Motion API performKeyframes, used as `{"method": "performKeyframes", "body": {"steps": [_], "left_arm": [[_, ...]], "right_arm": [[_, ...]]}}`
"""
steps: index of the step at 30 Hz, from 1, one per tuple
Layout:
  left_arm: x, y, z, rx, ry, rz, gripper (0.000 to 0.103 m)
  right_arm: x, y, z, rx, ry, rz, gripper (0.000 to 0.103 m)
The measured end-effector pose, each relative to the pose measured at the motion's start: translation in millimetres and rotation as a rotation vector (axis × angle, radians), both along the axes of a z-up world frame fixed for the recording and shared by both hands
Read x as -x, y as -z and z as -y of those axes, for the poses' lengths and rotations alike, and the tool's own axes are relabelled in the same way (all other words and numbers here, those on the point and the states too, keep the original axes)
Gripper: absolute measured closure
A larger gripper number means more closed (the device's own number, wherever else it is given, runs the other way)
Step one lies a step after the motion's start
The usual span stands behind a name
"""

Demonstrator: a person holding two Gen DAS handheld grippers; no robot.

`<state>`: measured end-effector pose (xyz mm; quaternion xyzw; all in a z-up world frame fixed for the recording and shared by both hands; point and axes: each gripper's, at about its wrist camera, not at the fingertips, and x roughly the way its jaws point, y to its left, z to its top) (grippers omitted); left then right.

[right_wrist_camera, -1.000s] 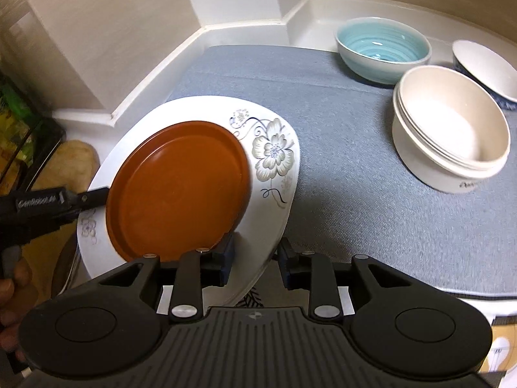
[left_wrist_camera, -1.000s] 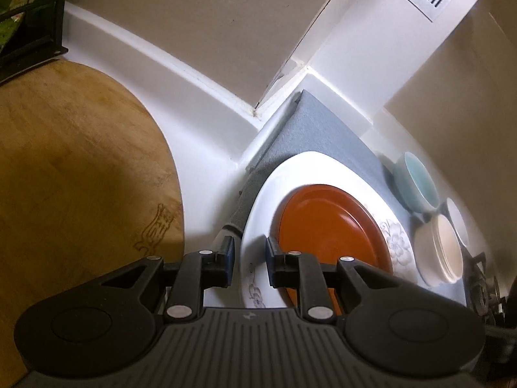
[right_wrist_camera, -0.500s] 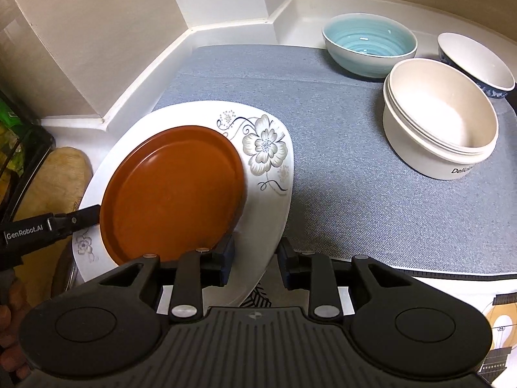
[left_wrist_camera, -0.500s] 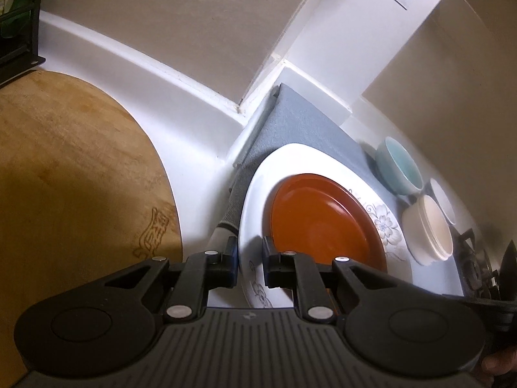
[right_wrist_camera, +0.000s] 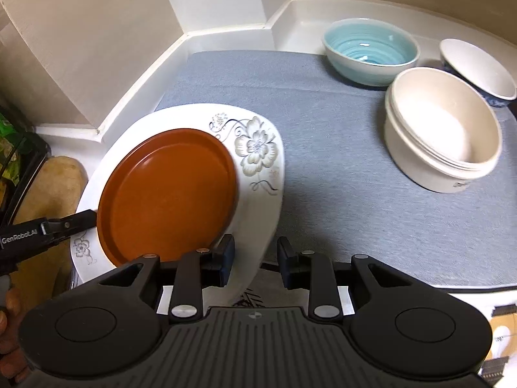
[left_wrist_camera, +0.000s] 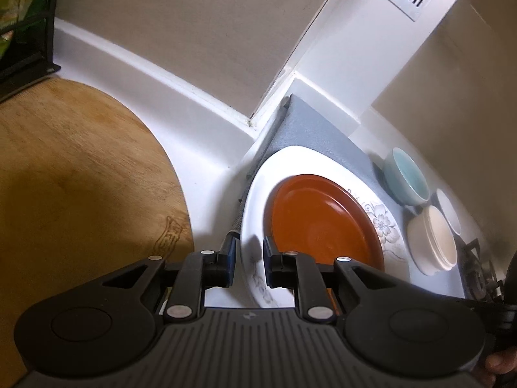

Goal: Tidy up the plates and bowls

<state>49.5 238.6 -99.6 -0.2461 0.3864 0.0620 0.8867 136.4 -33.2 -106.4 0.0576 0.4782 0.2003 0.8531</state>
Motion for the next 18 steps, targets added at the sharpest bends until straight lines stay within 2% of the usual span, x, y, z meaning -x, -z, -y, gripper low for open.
{"method": "performKeyframes", "body": {"steps": [1, 4, 6, 8, 14, 18], "left_arm": [[2, 0, 1, -0.002, 0.000, 0.001, 0.091], [7, 0, 4, -0.027, 0.008, 0.011, 0.093], [6, 0, 5, -0.033, 0.000, 0.006, 0.093], [4, 0, 8, -0.046, -0.003, 0.008, 0.092], [1, 0, 10, -0.057, -0.007, -0.004, 0.091], [5, -10, 16, -0.091, -0.070, -0.014, 0.090]], "right_arm": [[2, 0, 3, -0.005, 0.000, -0.002, 0.071], [7, -1, 5, -0.014, -0.028, 0.002, 0.073], [7, -1, 1, -0.014, -0.058, 0.008, 0.081], [6, -2, -3, 0.004, -0.058, 0.015, 0.081], [1, 2, 1, -0.035, -0.075, 0.002, 0.078], [4, -2, 8, -0.035, -0.088, 0.020, 0.077]]}}
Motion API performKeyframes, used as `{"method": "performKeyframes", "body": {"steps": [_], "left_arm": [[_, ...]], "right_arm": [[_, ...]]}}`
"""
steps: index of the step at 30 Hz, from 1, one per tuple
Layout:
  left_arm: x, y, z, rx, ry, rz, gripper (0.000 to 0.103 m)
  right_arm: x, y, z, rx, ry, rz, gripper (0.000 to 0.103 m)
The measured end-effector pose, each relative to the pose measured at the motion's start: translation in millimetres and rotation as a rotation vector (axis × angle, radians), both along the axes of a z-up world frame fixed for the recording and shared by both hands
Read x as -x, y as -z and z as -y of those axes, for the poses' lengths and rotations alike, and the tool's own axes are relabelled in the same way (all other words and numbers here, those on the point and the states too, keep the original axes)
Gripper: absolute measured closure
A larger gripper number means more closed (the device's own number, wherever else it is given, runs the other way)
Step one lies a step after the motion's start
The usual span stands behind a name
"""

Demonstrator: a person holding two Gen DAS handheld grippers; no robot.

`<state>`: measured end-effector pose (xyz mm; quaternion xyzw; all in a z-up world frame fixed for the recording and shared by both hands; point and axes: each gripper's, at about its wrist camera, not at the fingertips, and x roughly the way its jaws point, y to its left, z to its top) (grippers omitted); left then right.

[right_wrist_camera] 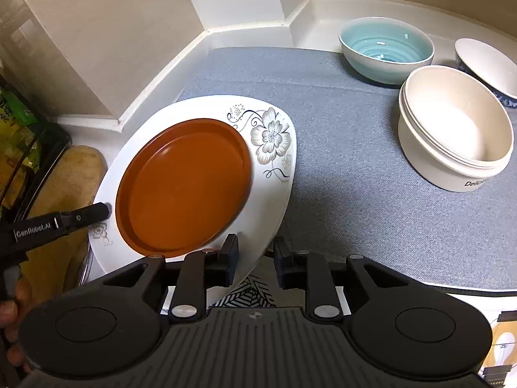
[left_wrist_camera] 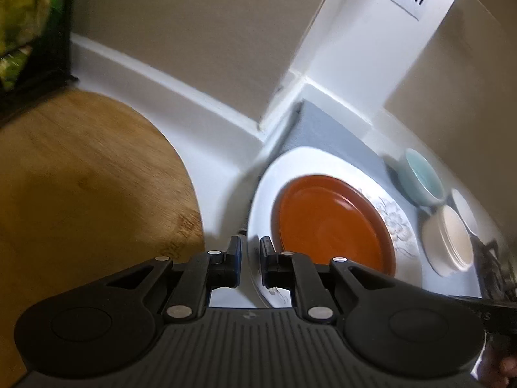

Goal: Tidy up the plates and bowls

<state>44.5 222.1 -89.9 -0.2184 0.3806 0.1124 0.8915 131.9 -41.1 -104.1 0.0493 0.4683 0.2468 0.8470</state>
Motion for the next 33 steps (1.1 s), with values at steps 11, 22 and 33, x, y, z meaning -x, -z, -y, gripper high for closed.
{"method": "performKeyframes", "body": {"steps": [11, 22, 33], "left_arm": [[7, -52, 86, -0.132, -0.024, 0.052, 0.080], [-73, -51, 214, -0.066, 0.221, 0.075, 0.047], [-153, -8, 250, 0.145, 0.130, -0.082, 0.032]], "right_arm": [[24, -34, 105, -0.031, 0.065, 0.180, 0.066], [35, -17, 222, -0.091, 0.185, 0.153, 0.065], [48, -5, 258, -0.096, 0.170, 0.121, 0.065]]}}
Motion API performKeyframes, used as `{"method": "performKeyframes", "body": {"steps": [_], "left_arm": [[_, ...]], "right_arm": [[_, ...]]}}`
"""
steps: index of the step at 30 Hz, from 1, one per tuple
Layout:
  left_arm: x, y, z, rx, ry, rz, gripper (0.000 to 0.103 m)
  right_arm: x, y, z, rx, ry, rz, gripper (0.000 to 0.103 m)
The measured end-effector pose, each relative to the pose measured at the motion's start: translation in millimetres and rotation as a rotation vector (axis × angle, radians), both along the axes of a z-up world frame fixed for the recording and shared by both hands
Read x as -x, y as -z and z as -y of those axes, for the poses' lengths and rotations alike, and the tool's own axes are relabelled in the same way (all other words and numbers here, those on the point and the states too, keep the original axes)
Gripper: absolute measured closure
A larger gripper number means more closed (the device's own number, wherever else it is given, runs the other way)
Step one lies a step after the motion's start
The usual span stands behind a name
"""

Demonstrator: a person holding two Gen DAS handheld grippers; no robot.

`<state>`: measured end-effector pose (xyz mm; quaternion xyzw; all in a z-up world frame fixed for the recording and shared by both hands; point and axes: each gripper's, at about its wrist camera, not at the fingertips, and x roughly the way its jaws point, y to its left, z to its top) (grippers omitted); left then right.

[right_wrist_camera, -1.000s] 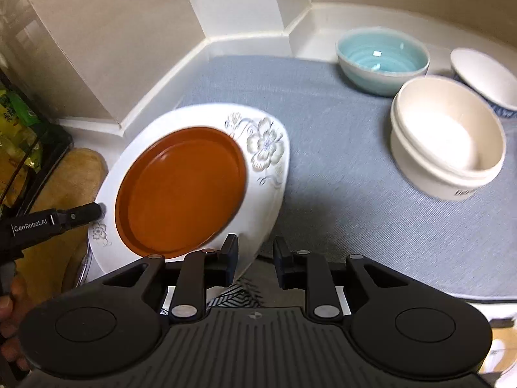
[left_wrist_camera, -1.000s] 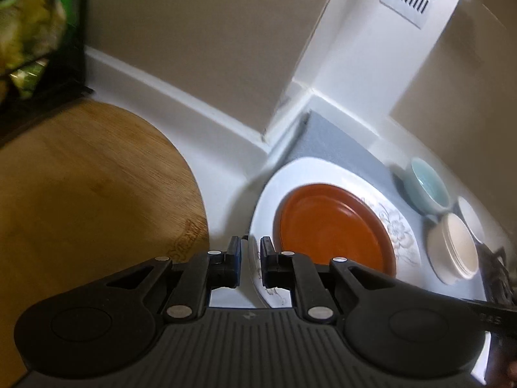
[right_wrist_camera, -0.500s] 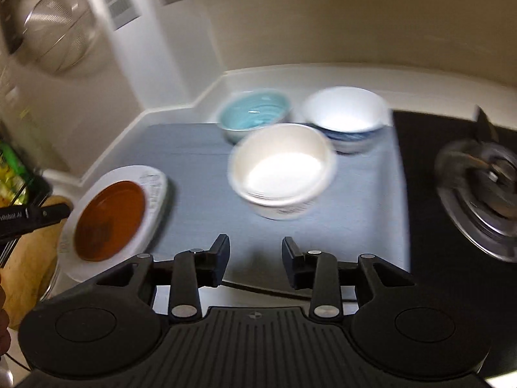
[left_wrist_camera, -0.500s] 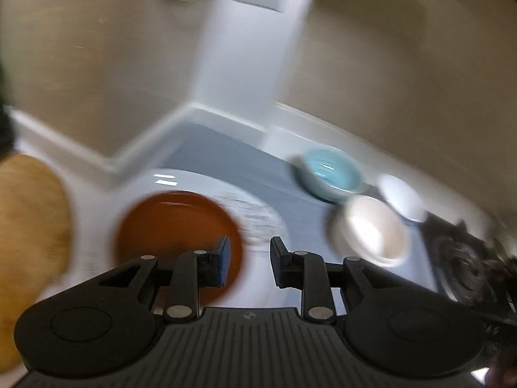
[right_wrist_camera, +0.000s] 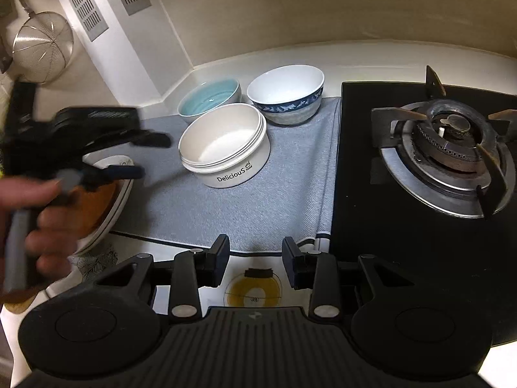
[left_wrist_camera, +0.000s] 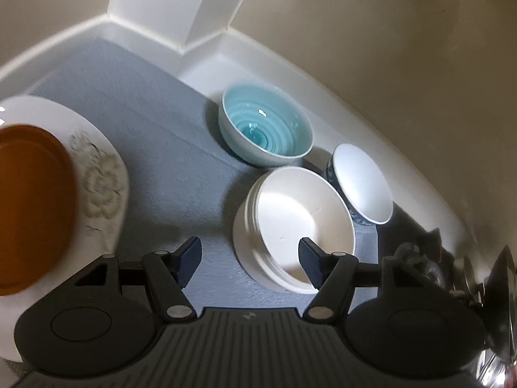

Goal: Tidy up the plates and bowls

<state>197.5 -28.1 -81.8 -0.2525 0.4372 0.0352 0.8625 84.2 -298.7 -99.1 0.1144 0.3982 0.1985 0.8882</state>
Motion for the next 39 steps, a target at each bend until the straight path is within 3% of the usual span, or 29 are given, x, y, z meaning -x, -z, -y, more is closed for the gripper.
{"method": "performKeyframes", "body": {"steps": [3, 5, 7, 12, 22, 29, 39], "left_arm": [[-4, 5, 10, -0.007, 0.021, -0.006, 0.034], [-6, 9, 16, 0.005, 0.042, 0.000, 0.043], [-5, 12, 18, 0.009, 0.058, -0.004, 0.068], [5, 14, 22, 0.004, 0.073, -0.007, 0.076], [63, 8, 18, -0.042, 0.140, -0.055, 0.076], [105, 5, 4, -0.043, 0.126, -0.077, 0.076], [113, -3, 5, -0.093, 0.128, -0.062, 0.072]], "right_arm": [[1, 2, 5, -0.006, 0.010, -0.011, 0.065], [2, 1, 8, -0.007, 0.006, -0.013, 0.065], [2, 1, 9, -0.003, -0.006, -0.009, 0.065], [-1, 2, 15, -0.012, -0.015, -0.011, 0.065], [-9, -2, 19, -0.035, -0.030, 0.001, 0.065], [-21, 0, 10, -0.045, -0.047, -0.009, 0.062], [-41, 7, -19, -0.019, -0.096, -0.031, 0.055]]}}
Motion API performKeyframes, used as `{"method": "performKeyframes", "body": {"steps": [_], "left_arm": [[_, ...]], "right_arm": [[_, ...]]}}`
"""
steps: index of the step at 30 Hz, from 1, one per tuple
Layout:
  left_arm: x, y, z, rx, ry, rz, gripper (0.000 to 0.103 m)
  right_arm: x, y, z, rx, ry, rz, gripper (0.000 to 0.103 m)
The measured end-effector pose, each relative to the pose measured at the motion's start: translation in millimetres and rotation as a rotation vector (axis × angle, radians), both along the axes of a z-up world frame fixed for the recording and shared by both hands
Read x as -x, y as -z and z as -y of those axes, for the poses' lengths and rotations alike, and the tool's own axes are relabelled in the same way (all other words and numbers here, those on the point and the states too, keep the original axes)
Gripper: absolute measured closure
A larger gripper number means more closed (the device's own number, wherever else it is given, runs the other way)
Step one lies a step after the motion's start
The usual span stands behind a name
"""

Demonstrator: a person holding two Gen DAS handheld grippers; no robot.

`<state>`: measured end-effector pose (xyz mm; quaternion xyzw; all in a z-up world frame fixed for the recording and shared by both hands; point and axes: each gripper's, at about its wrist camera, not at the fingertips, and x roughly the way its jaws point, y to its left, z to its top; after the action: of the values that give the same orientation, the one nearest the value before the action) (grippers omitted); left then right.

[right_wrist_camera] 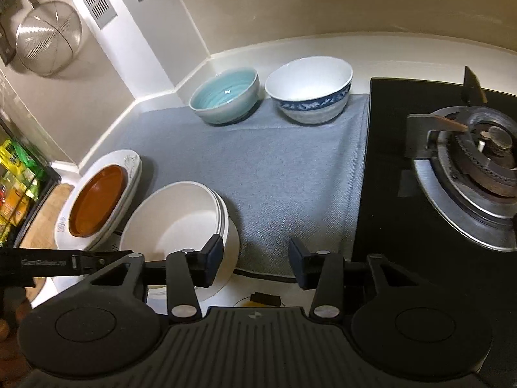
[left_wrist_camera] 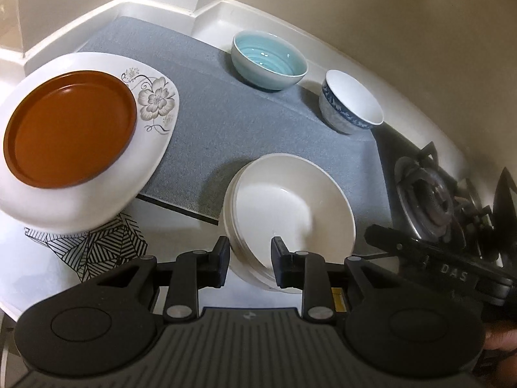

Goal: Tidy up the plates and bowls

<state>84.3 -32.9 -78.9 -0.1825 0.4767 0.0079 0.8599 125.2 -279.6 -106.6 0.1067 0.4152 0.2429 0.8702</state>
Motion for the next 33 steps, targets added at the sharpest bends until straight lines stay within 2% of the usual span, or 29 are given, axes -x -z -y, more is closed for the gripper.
{"method": "performKeyframes", "body": {"steps": [19, 25, 27, 33], "left_arm": [[-16, 12, 4, 0.013, 0.024, -0.026, 0.072], [-15, 13, 3, 0.029, 0.025, -0.020, 0.076], [-15, 13, 3, 0.033, 0.023, -0.017, 0.077], [-13, 14, 3, 0.036, 0.026, -0.014, 0.077]], "right_arm": [[-11, 11, -8, 0.050, 0.008, -0.037, 0.056], [-11, 12, -7, 0.037, -0.015, -0.051, 0.077], [-10, 12, -8, 0.037, -0.027, -0.056, 0.089], [-2, 10, -10, 0.034, -0.048, -0.044, 0.091]]}}
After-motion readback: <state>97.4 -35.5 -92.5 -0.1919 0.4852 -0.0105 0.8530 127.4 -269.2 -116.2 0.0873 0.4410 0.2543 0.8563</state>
